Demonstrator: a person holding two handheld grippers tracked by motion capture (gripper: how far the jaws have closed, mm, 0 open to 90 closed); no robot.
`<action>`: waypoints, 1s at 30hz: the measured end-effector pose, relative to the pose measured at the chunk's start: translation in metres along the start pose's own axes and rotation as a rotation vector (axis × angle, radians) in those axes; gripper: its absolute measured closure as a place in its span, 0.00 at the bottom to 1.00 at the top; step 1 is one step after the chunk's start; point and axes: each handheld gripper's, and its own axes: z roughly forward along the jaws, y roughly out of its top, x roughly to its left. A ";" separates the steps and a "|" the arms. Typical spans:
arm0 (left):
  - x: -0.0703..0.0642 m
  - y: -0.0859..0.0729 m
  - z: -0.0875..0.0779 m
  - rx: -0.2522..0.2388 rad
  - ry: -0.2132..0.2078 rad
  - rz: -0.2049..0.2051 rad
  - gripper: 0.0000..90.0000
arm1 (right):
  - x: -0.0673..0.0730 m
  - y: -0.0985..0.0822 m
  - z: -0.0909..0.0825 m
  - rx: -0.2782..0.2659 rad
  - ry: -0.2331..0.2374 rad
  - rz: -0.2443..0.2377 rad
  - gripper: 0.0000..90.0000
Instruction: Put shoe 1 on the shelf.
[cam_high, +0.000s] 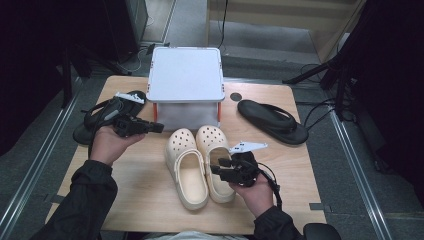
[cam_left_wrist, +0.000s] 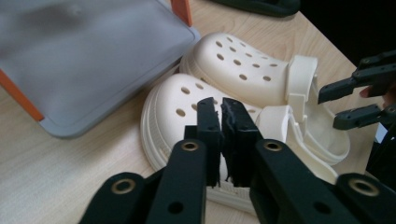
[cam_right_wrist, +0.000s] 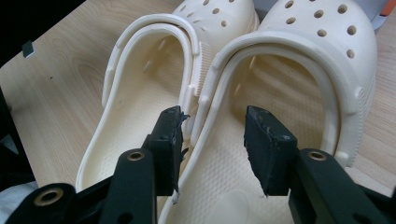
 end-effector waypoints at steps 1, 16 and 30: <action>0.002 0.004 -0.001 -0.001 -0.004 -0.009 1.00 | 0.001 0.000 0.001 0.003 0.000 0.000 0.64; 0.014 0.066 -0.002 -0.025 0.023 0.013 1.00 | 0.004 -0.001 0.006 0.014 -0.010 0.013 0.62; 0.040 0.081 0.018 -0.021 0.064 -0.005 1.00 | 0.012 0.001 0.023 0.005 -0.035 0.028 0.50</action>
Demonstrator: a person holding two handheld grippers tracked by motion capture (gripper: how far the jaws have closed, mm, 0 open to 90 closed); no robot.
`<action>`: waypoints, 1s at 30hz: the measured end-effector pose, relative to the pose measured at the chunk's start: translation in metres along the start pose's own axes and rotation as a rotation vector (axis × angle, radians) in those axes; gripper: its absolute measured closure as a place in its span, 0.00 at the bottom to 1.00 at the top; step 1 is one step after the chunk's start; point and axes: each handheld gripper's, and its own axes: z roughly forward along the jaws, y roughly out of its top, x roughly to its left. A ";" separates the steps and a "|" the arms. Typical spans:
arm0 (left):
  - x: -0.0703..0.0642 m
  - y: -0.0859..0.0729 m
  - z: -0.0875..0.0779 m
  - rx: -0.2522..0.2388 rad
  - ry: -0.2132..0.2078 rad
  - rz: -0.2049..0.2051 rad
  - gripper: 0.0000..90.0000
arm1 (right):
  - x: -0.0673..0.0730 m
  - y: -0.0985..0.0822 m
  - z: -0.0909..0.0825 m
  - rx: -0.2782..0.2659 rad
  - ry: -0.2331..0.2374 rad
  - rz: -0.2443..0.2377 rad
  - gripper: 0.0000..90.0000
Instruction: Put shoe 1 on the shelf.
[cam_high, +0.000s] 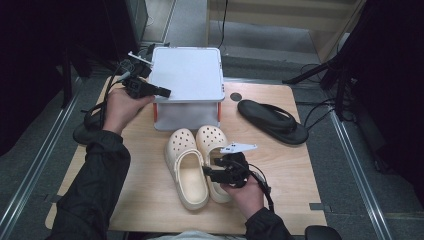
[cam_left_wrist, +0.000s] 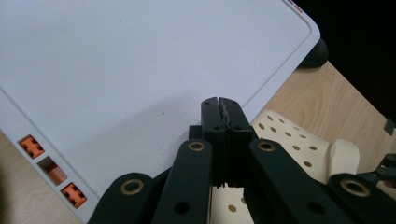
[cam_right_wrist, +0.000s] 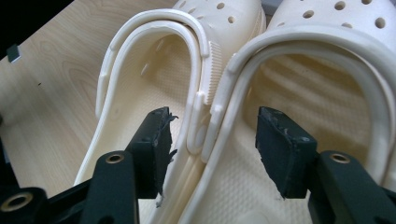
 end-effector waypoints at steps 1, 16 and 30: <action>0.000 0.000 0.001 0.003 0.000 0.007 1.00 | 0.001 0.001 0.002 0.002 -0.005 -0.001 0.49; 0.001 0.000 0.006 -0.011 -0.017 0.007 1.00 | 0.012 0.009 0.027 -0.022 -0.131 0.008 0.52; 0.001 -0.003 0.005 -0.031 -0.020 -0.001 1.00 | 0.011 0.020 0.044 0.028 -0.154 0.047 0.67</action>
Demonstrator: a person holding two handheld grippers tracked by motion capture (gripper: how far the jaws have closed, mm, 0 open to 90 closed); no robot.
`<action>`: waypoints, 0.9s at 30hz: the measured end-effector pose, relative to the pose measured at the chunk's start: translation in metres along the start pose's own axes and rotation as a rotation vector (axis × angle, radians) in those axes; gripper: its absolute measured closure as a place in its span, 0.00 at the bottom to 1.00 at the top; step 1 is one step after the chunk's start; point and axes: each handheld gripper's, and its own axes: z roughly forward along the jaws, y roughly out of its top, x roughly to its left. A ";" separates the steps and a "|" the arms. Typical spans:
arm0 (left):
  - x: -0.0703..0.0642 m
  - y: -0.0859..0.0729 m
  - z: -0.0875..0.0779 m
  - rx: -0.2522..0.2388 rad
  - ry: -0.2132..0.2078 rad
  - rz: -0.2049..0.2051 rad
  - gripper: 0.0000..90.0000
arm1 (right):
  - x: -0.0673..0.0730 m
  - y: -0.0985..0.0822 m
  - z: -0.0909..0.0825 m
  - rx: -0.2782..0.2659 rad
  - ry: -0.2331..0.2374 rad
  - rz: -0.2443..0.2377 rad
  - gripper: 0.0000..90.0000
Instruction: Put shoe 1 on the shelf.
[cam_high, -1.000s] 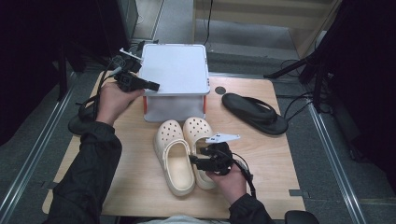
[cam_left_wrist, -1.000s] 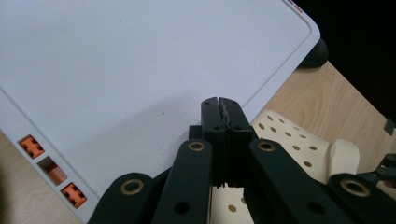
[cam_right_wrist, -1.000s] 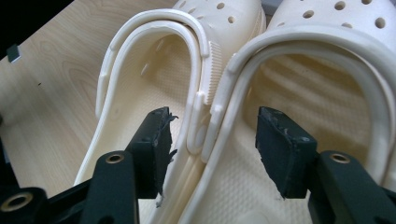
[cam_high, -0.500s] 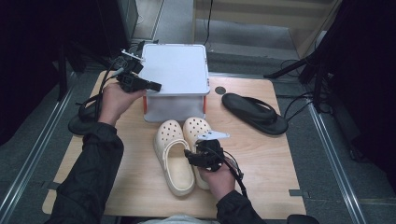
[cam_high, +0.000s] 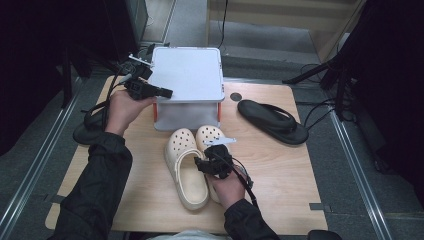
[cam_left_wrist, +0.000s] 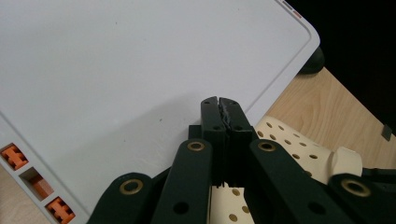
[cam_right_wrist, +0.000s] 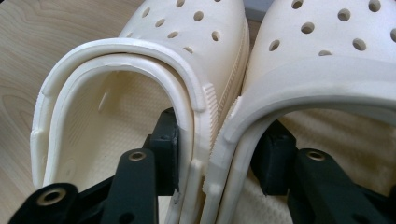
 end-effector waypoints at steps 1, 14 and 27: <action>0.000 0.000 0.000 0.001 0.002 0.002 1.00 | -0.001 0.001 -0.001 0.006 0.002 0.016 0.69; 0.000 0.000 0.000 0.001 0.000 -0.002 1.00 | -0.014 0.014 -0.015 0.015 0.091 0.065 0.73; -0.001 0.000 -0.001 0.002 0.004 -0.004 1.00 | -0.015 0.056 -0.003 -0.005 0.110 0.013 0.73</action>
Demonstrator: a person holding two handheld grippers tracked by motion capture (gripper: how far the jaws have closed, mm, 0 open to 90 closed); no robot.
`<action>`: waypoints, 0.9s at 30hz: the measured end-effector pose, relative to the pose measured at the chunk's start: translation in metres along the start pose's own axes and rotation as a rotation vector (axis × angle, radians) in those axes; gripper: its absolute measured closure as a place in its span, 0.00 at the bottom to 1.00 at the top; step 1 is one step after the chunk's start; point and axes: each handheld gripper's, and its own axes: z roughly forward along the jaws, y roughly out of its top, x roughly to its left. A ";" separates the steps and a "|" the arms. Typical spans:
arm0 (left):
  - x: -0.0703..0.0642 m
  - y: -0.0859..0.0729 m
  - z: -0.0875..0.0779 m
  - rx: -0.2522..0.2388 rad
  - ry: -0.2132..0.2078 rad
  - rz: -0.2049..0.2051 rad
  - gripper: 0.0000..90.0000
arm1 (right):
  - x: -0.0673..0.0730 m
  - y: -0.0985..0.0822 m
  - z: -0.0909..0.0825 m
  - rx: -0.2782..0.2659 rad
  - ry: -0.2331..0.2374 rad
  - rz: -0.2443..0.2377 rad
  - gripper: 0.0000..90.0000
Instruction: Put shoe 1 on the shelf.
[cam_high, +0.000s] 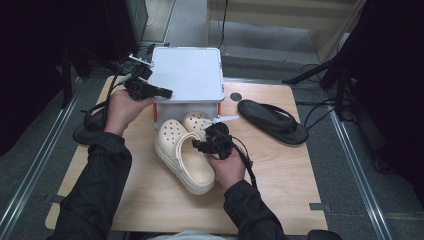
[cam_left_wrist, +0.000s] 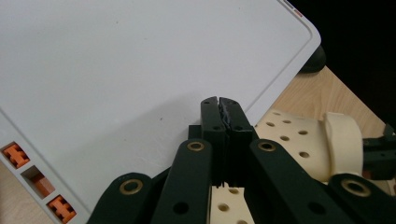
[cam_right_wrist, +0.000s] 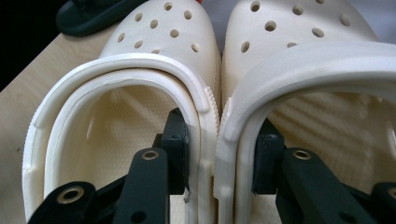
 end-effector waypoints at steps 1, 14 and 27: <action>0.000 0.000 0.000 0.001 -0.001 0.003 1.00 | -0.001 0.003 0.003 0.000 0.002 0.005 0.74; 0.000 0.000 0.000 0.003 0.001 0.009 1.00 | -0.014 0.042 0.036 -0.025 -0.084 0.021 0.73; 0.001 0.000 0.000 0.004 -0.005 -0.001 1.00 | -0.017 0.053 0.060 -0.072 -0.159 0.059 0.73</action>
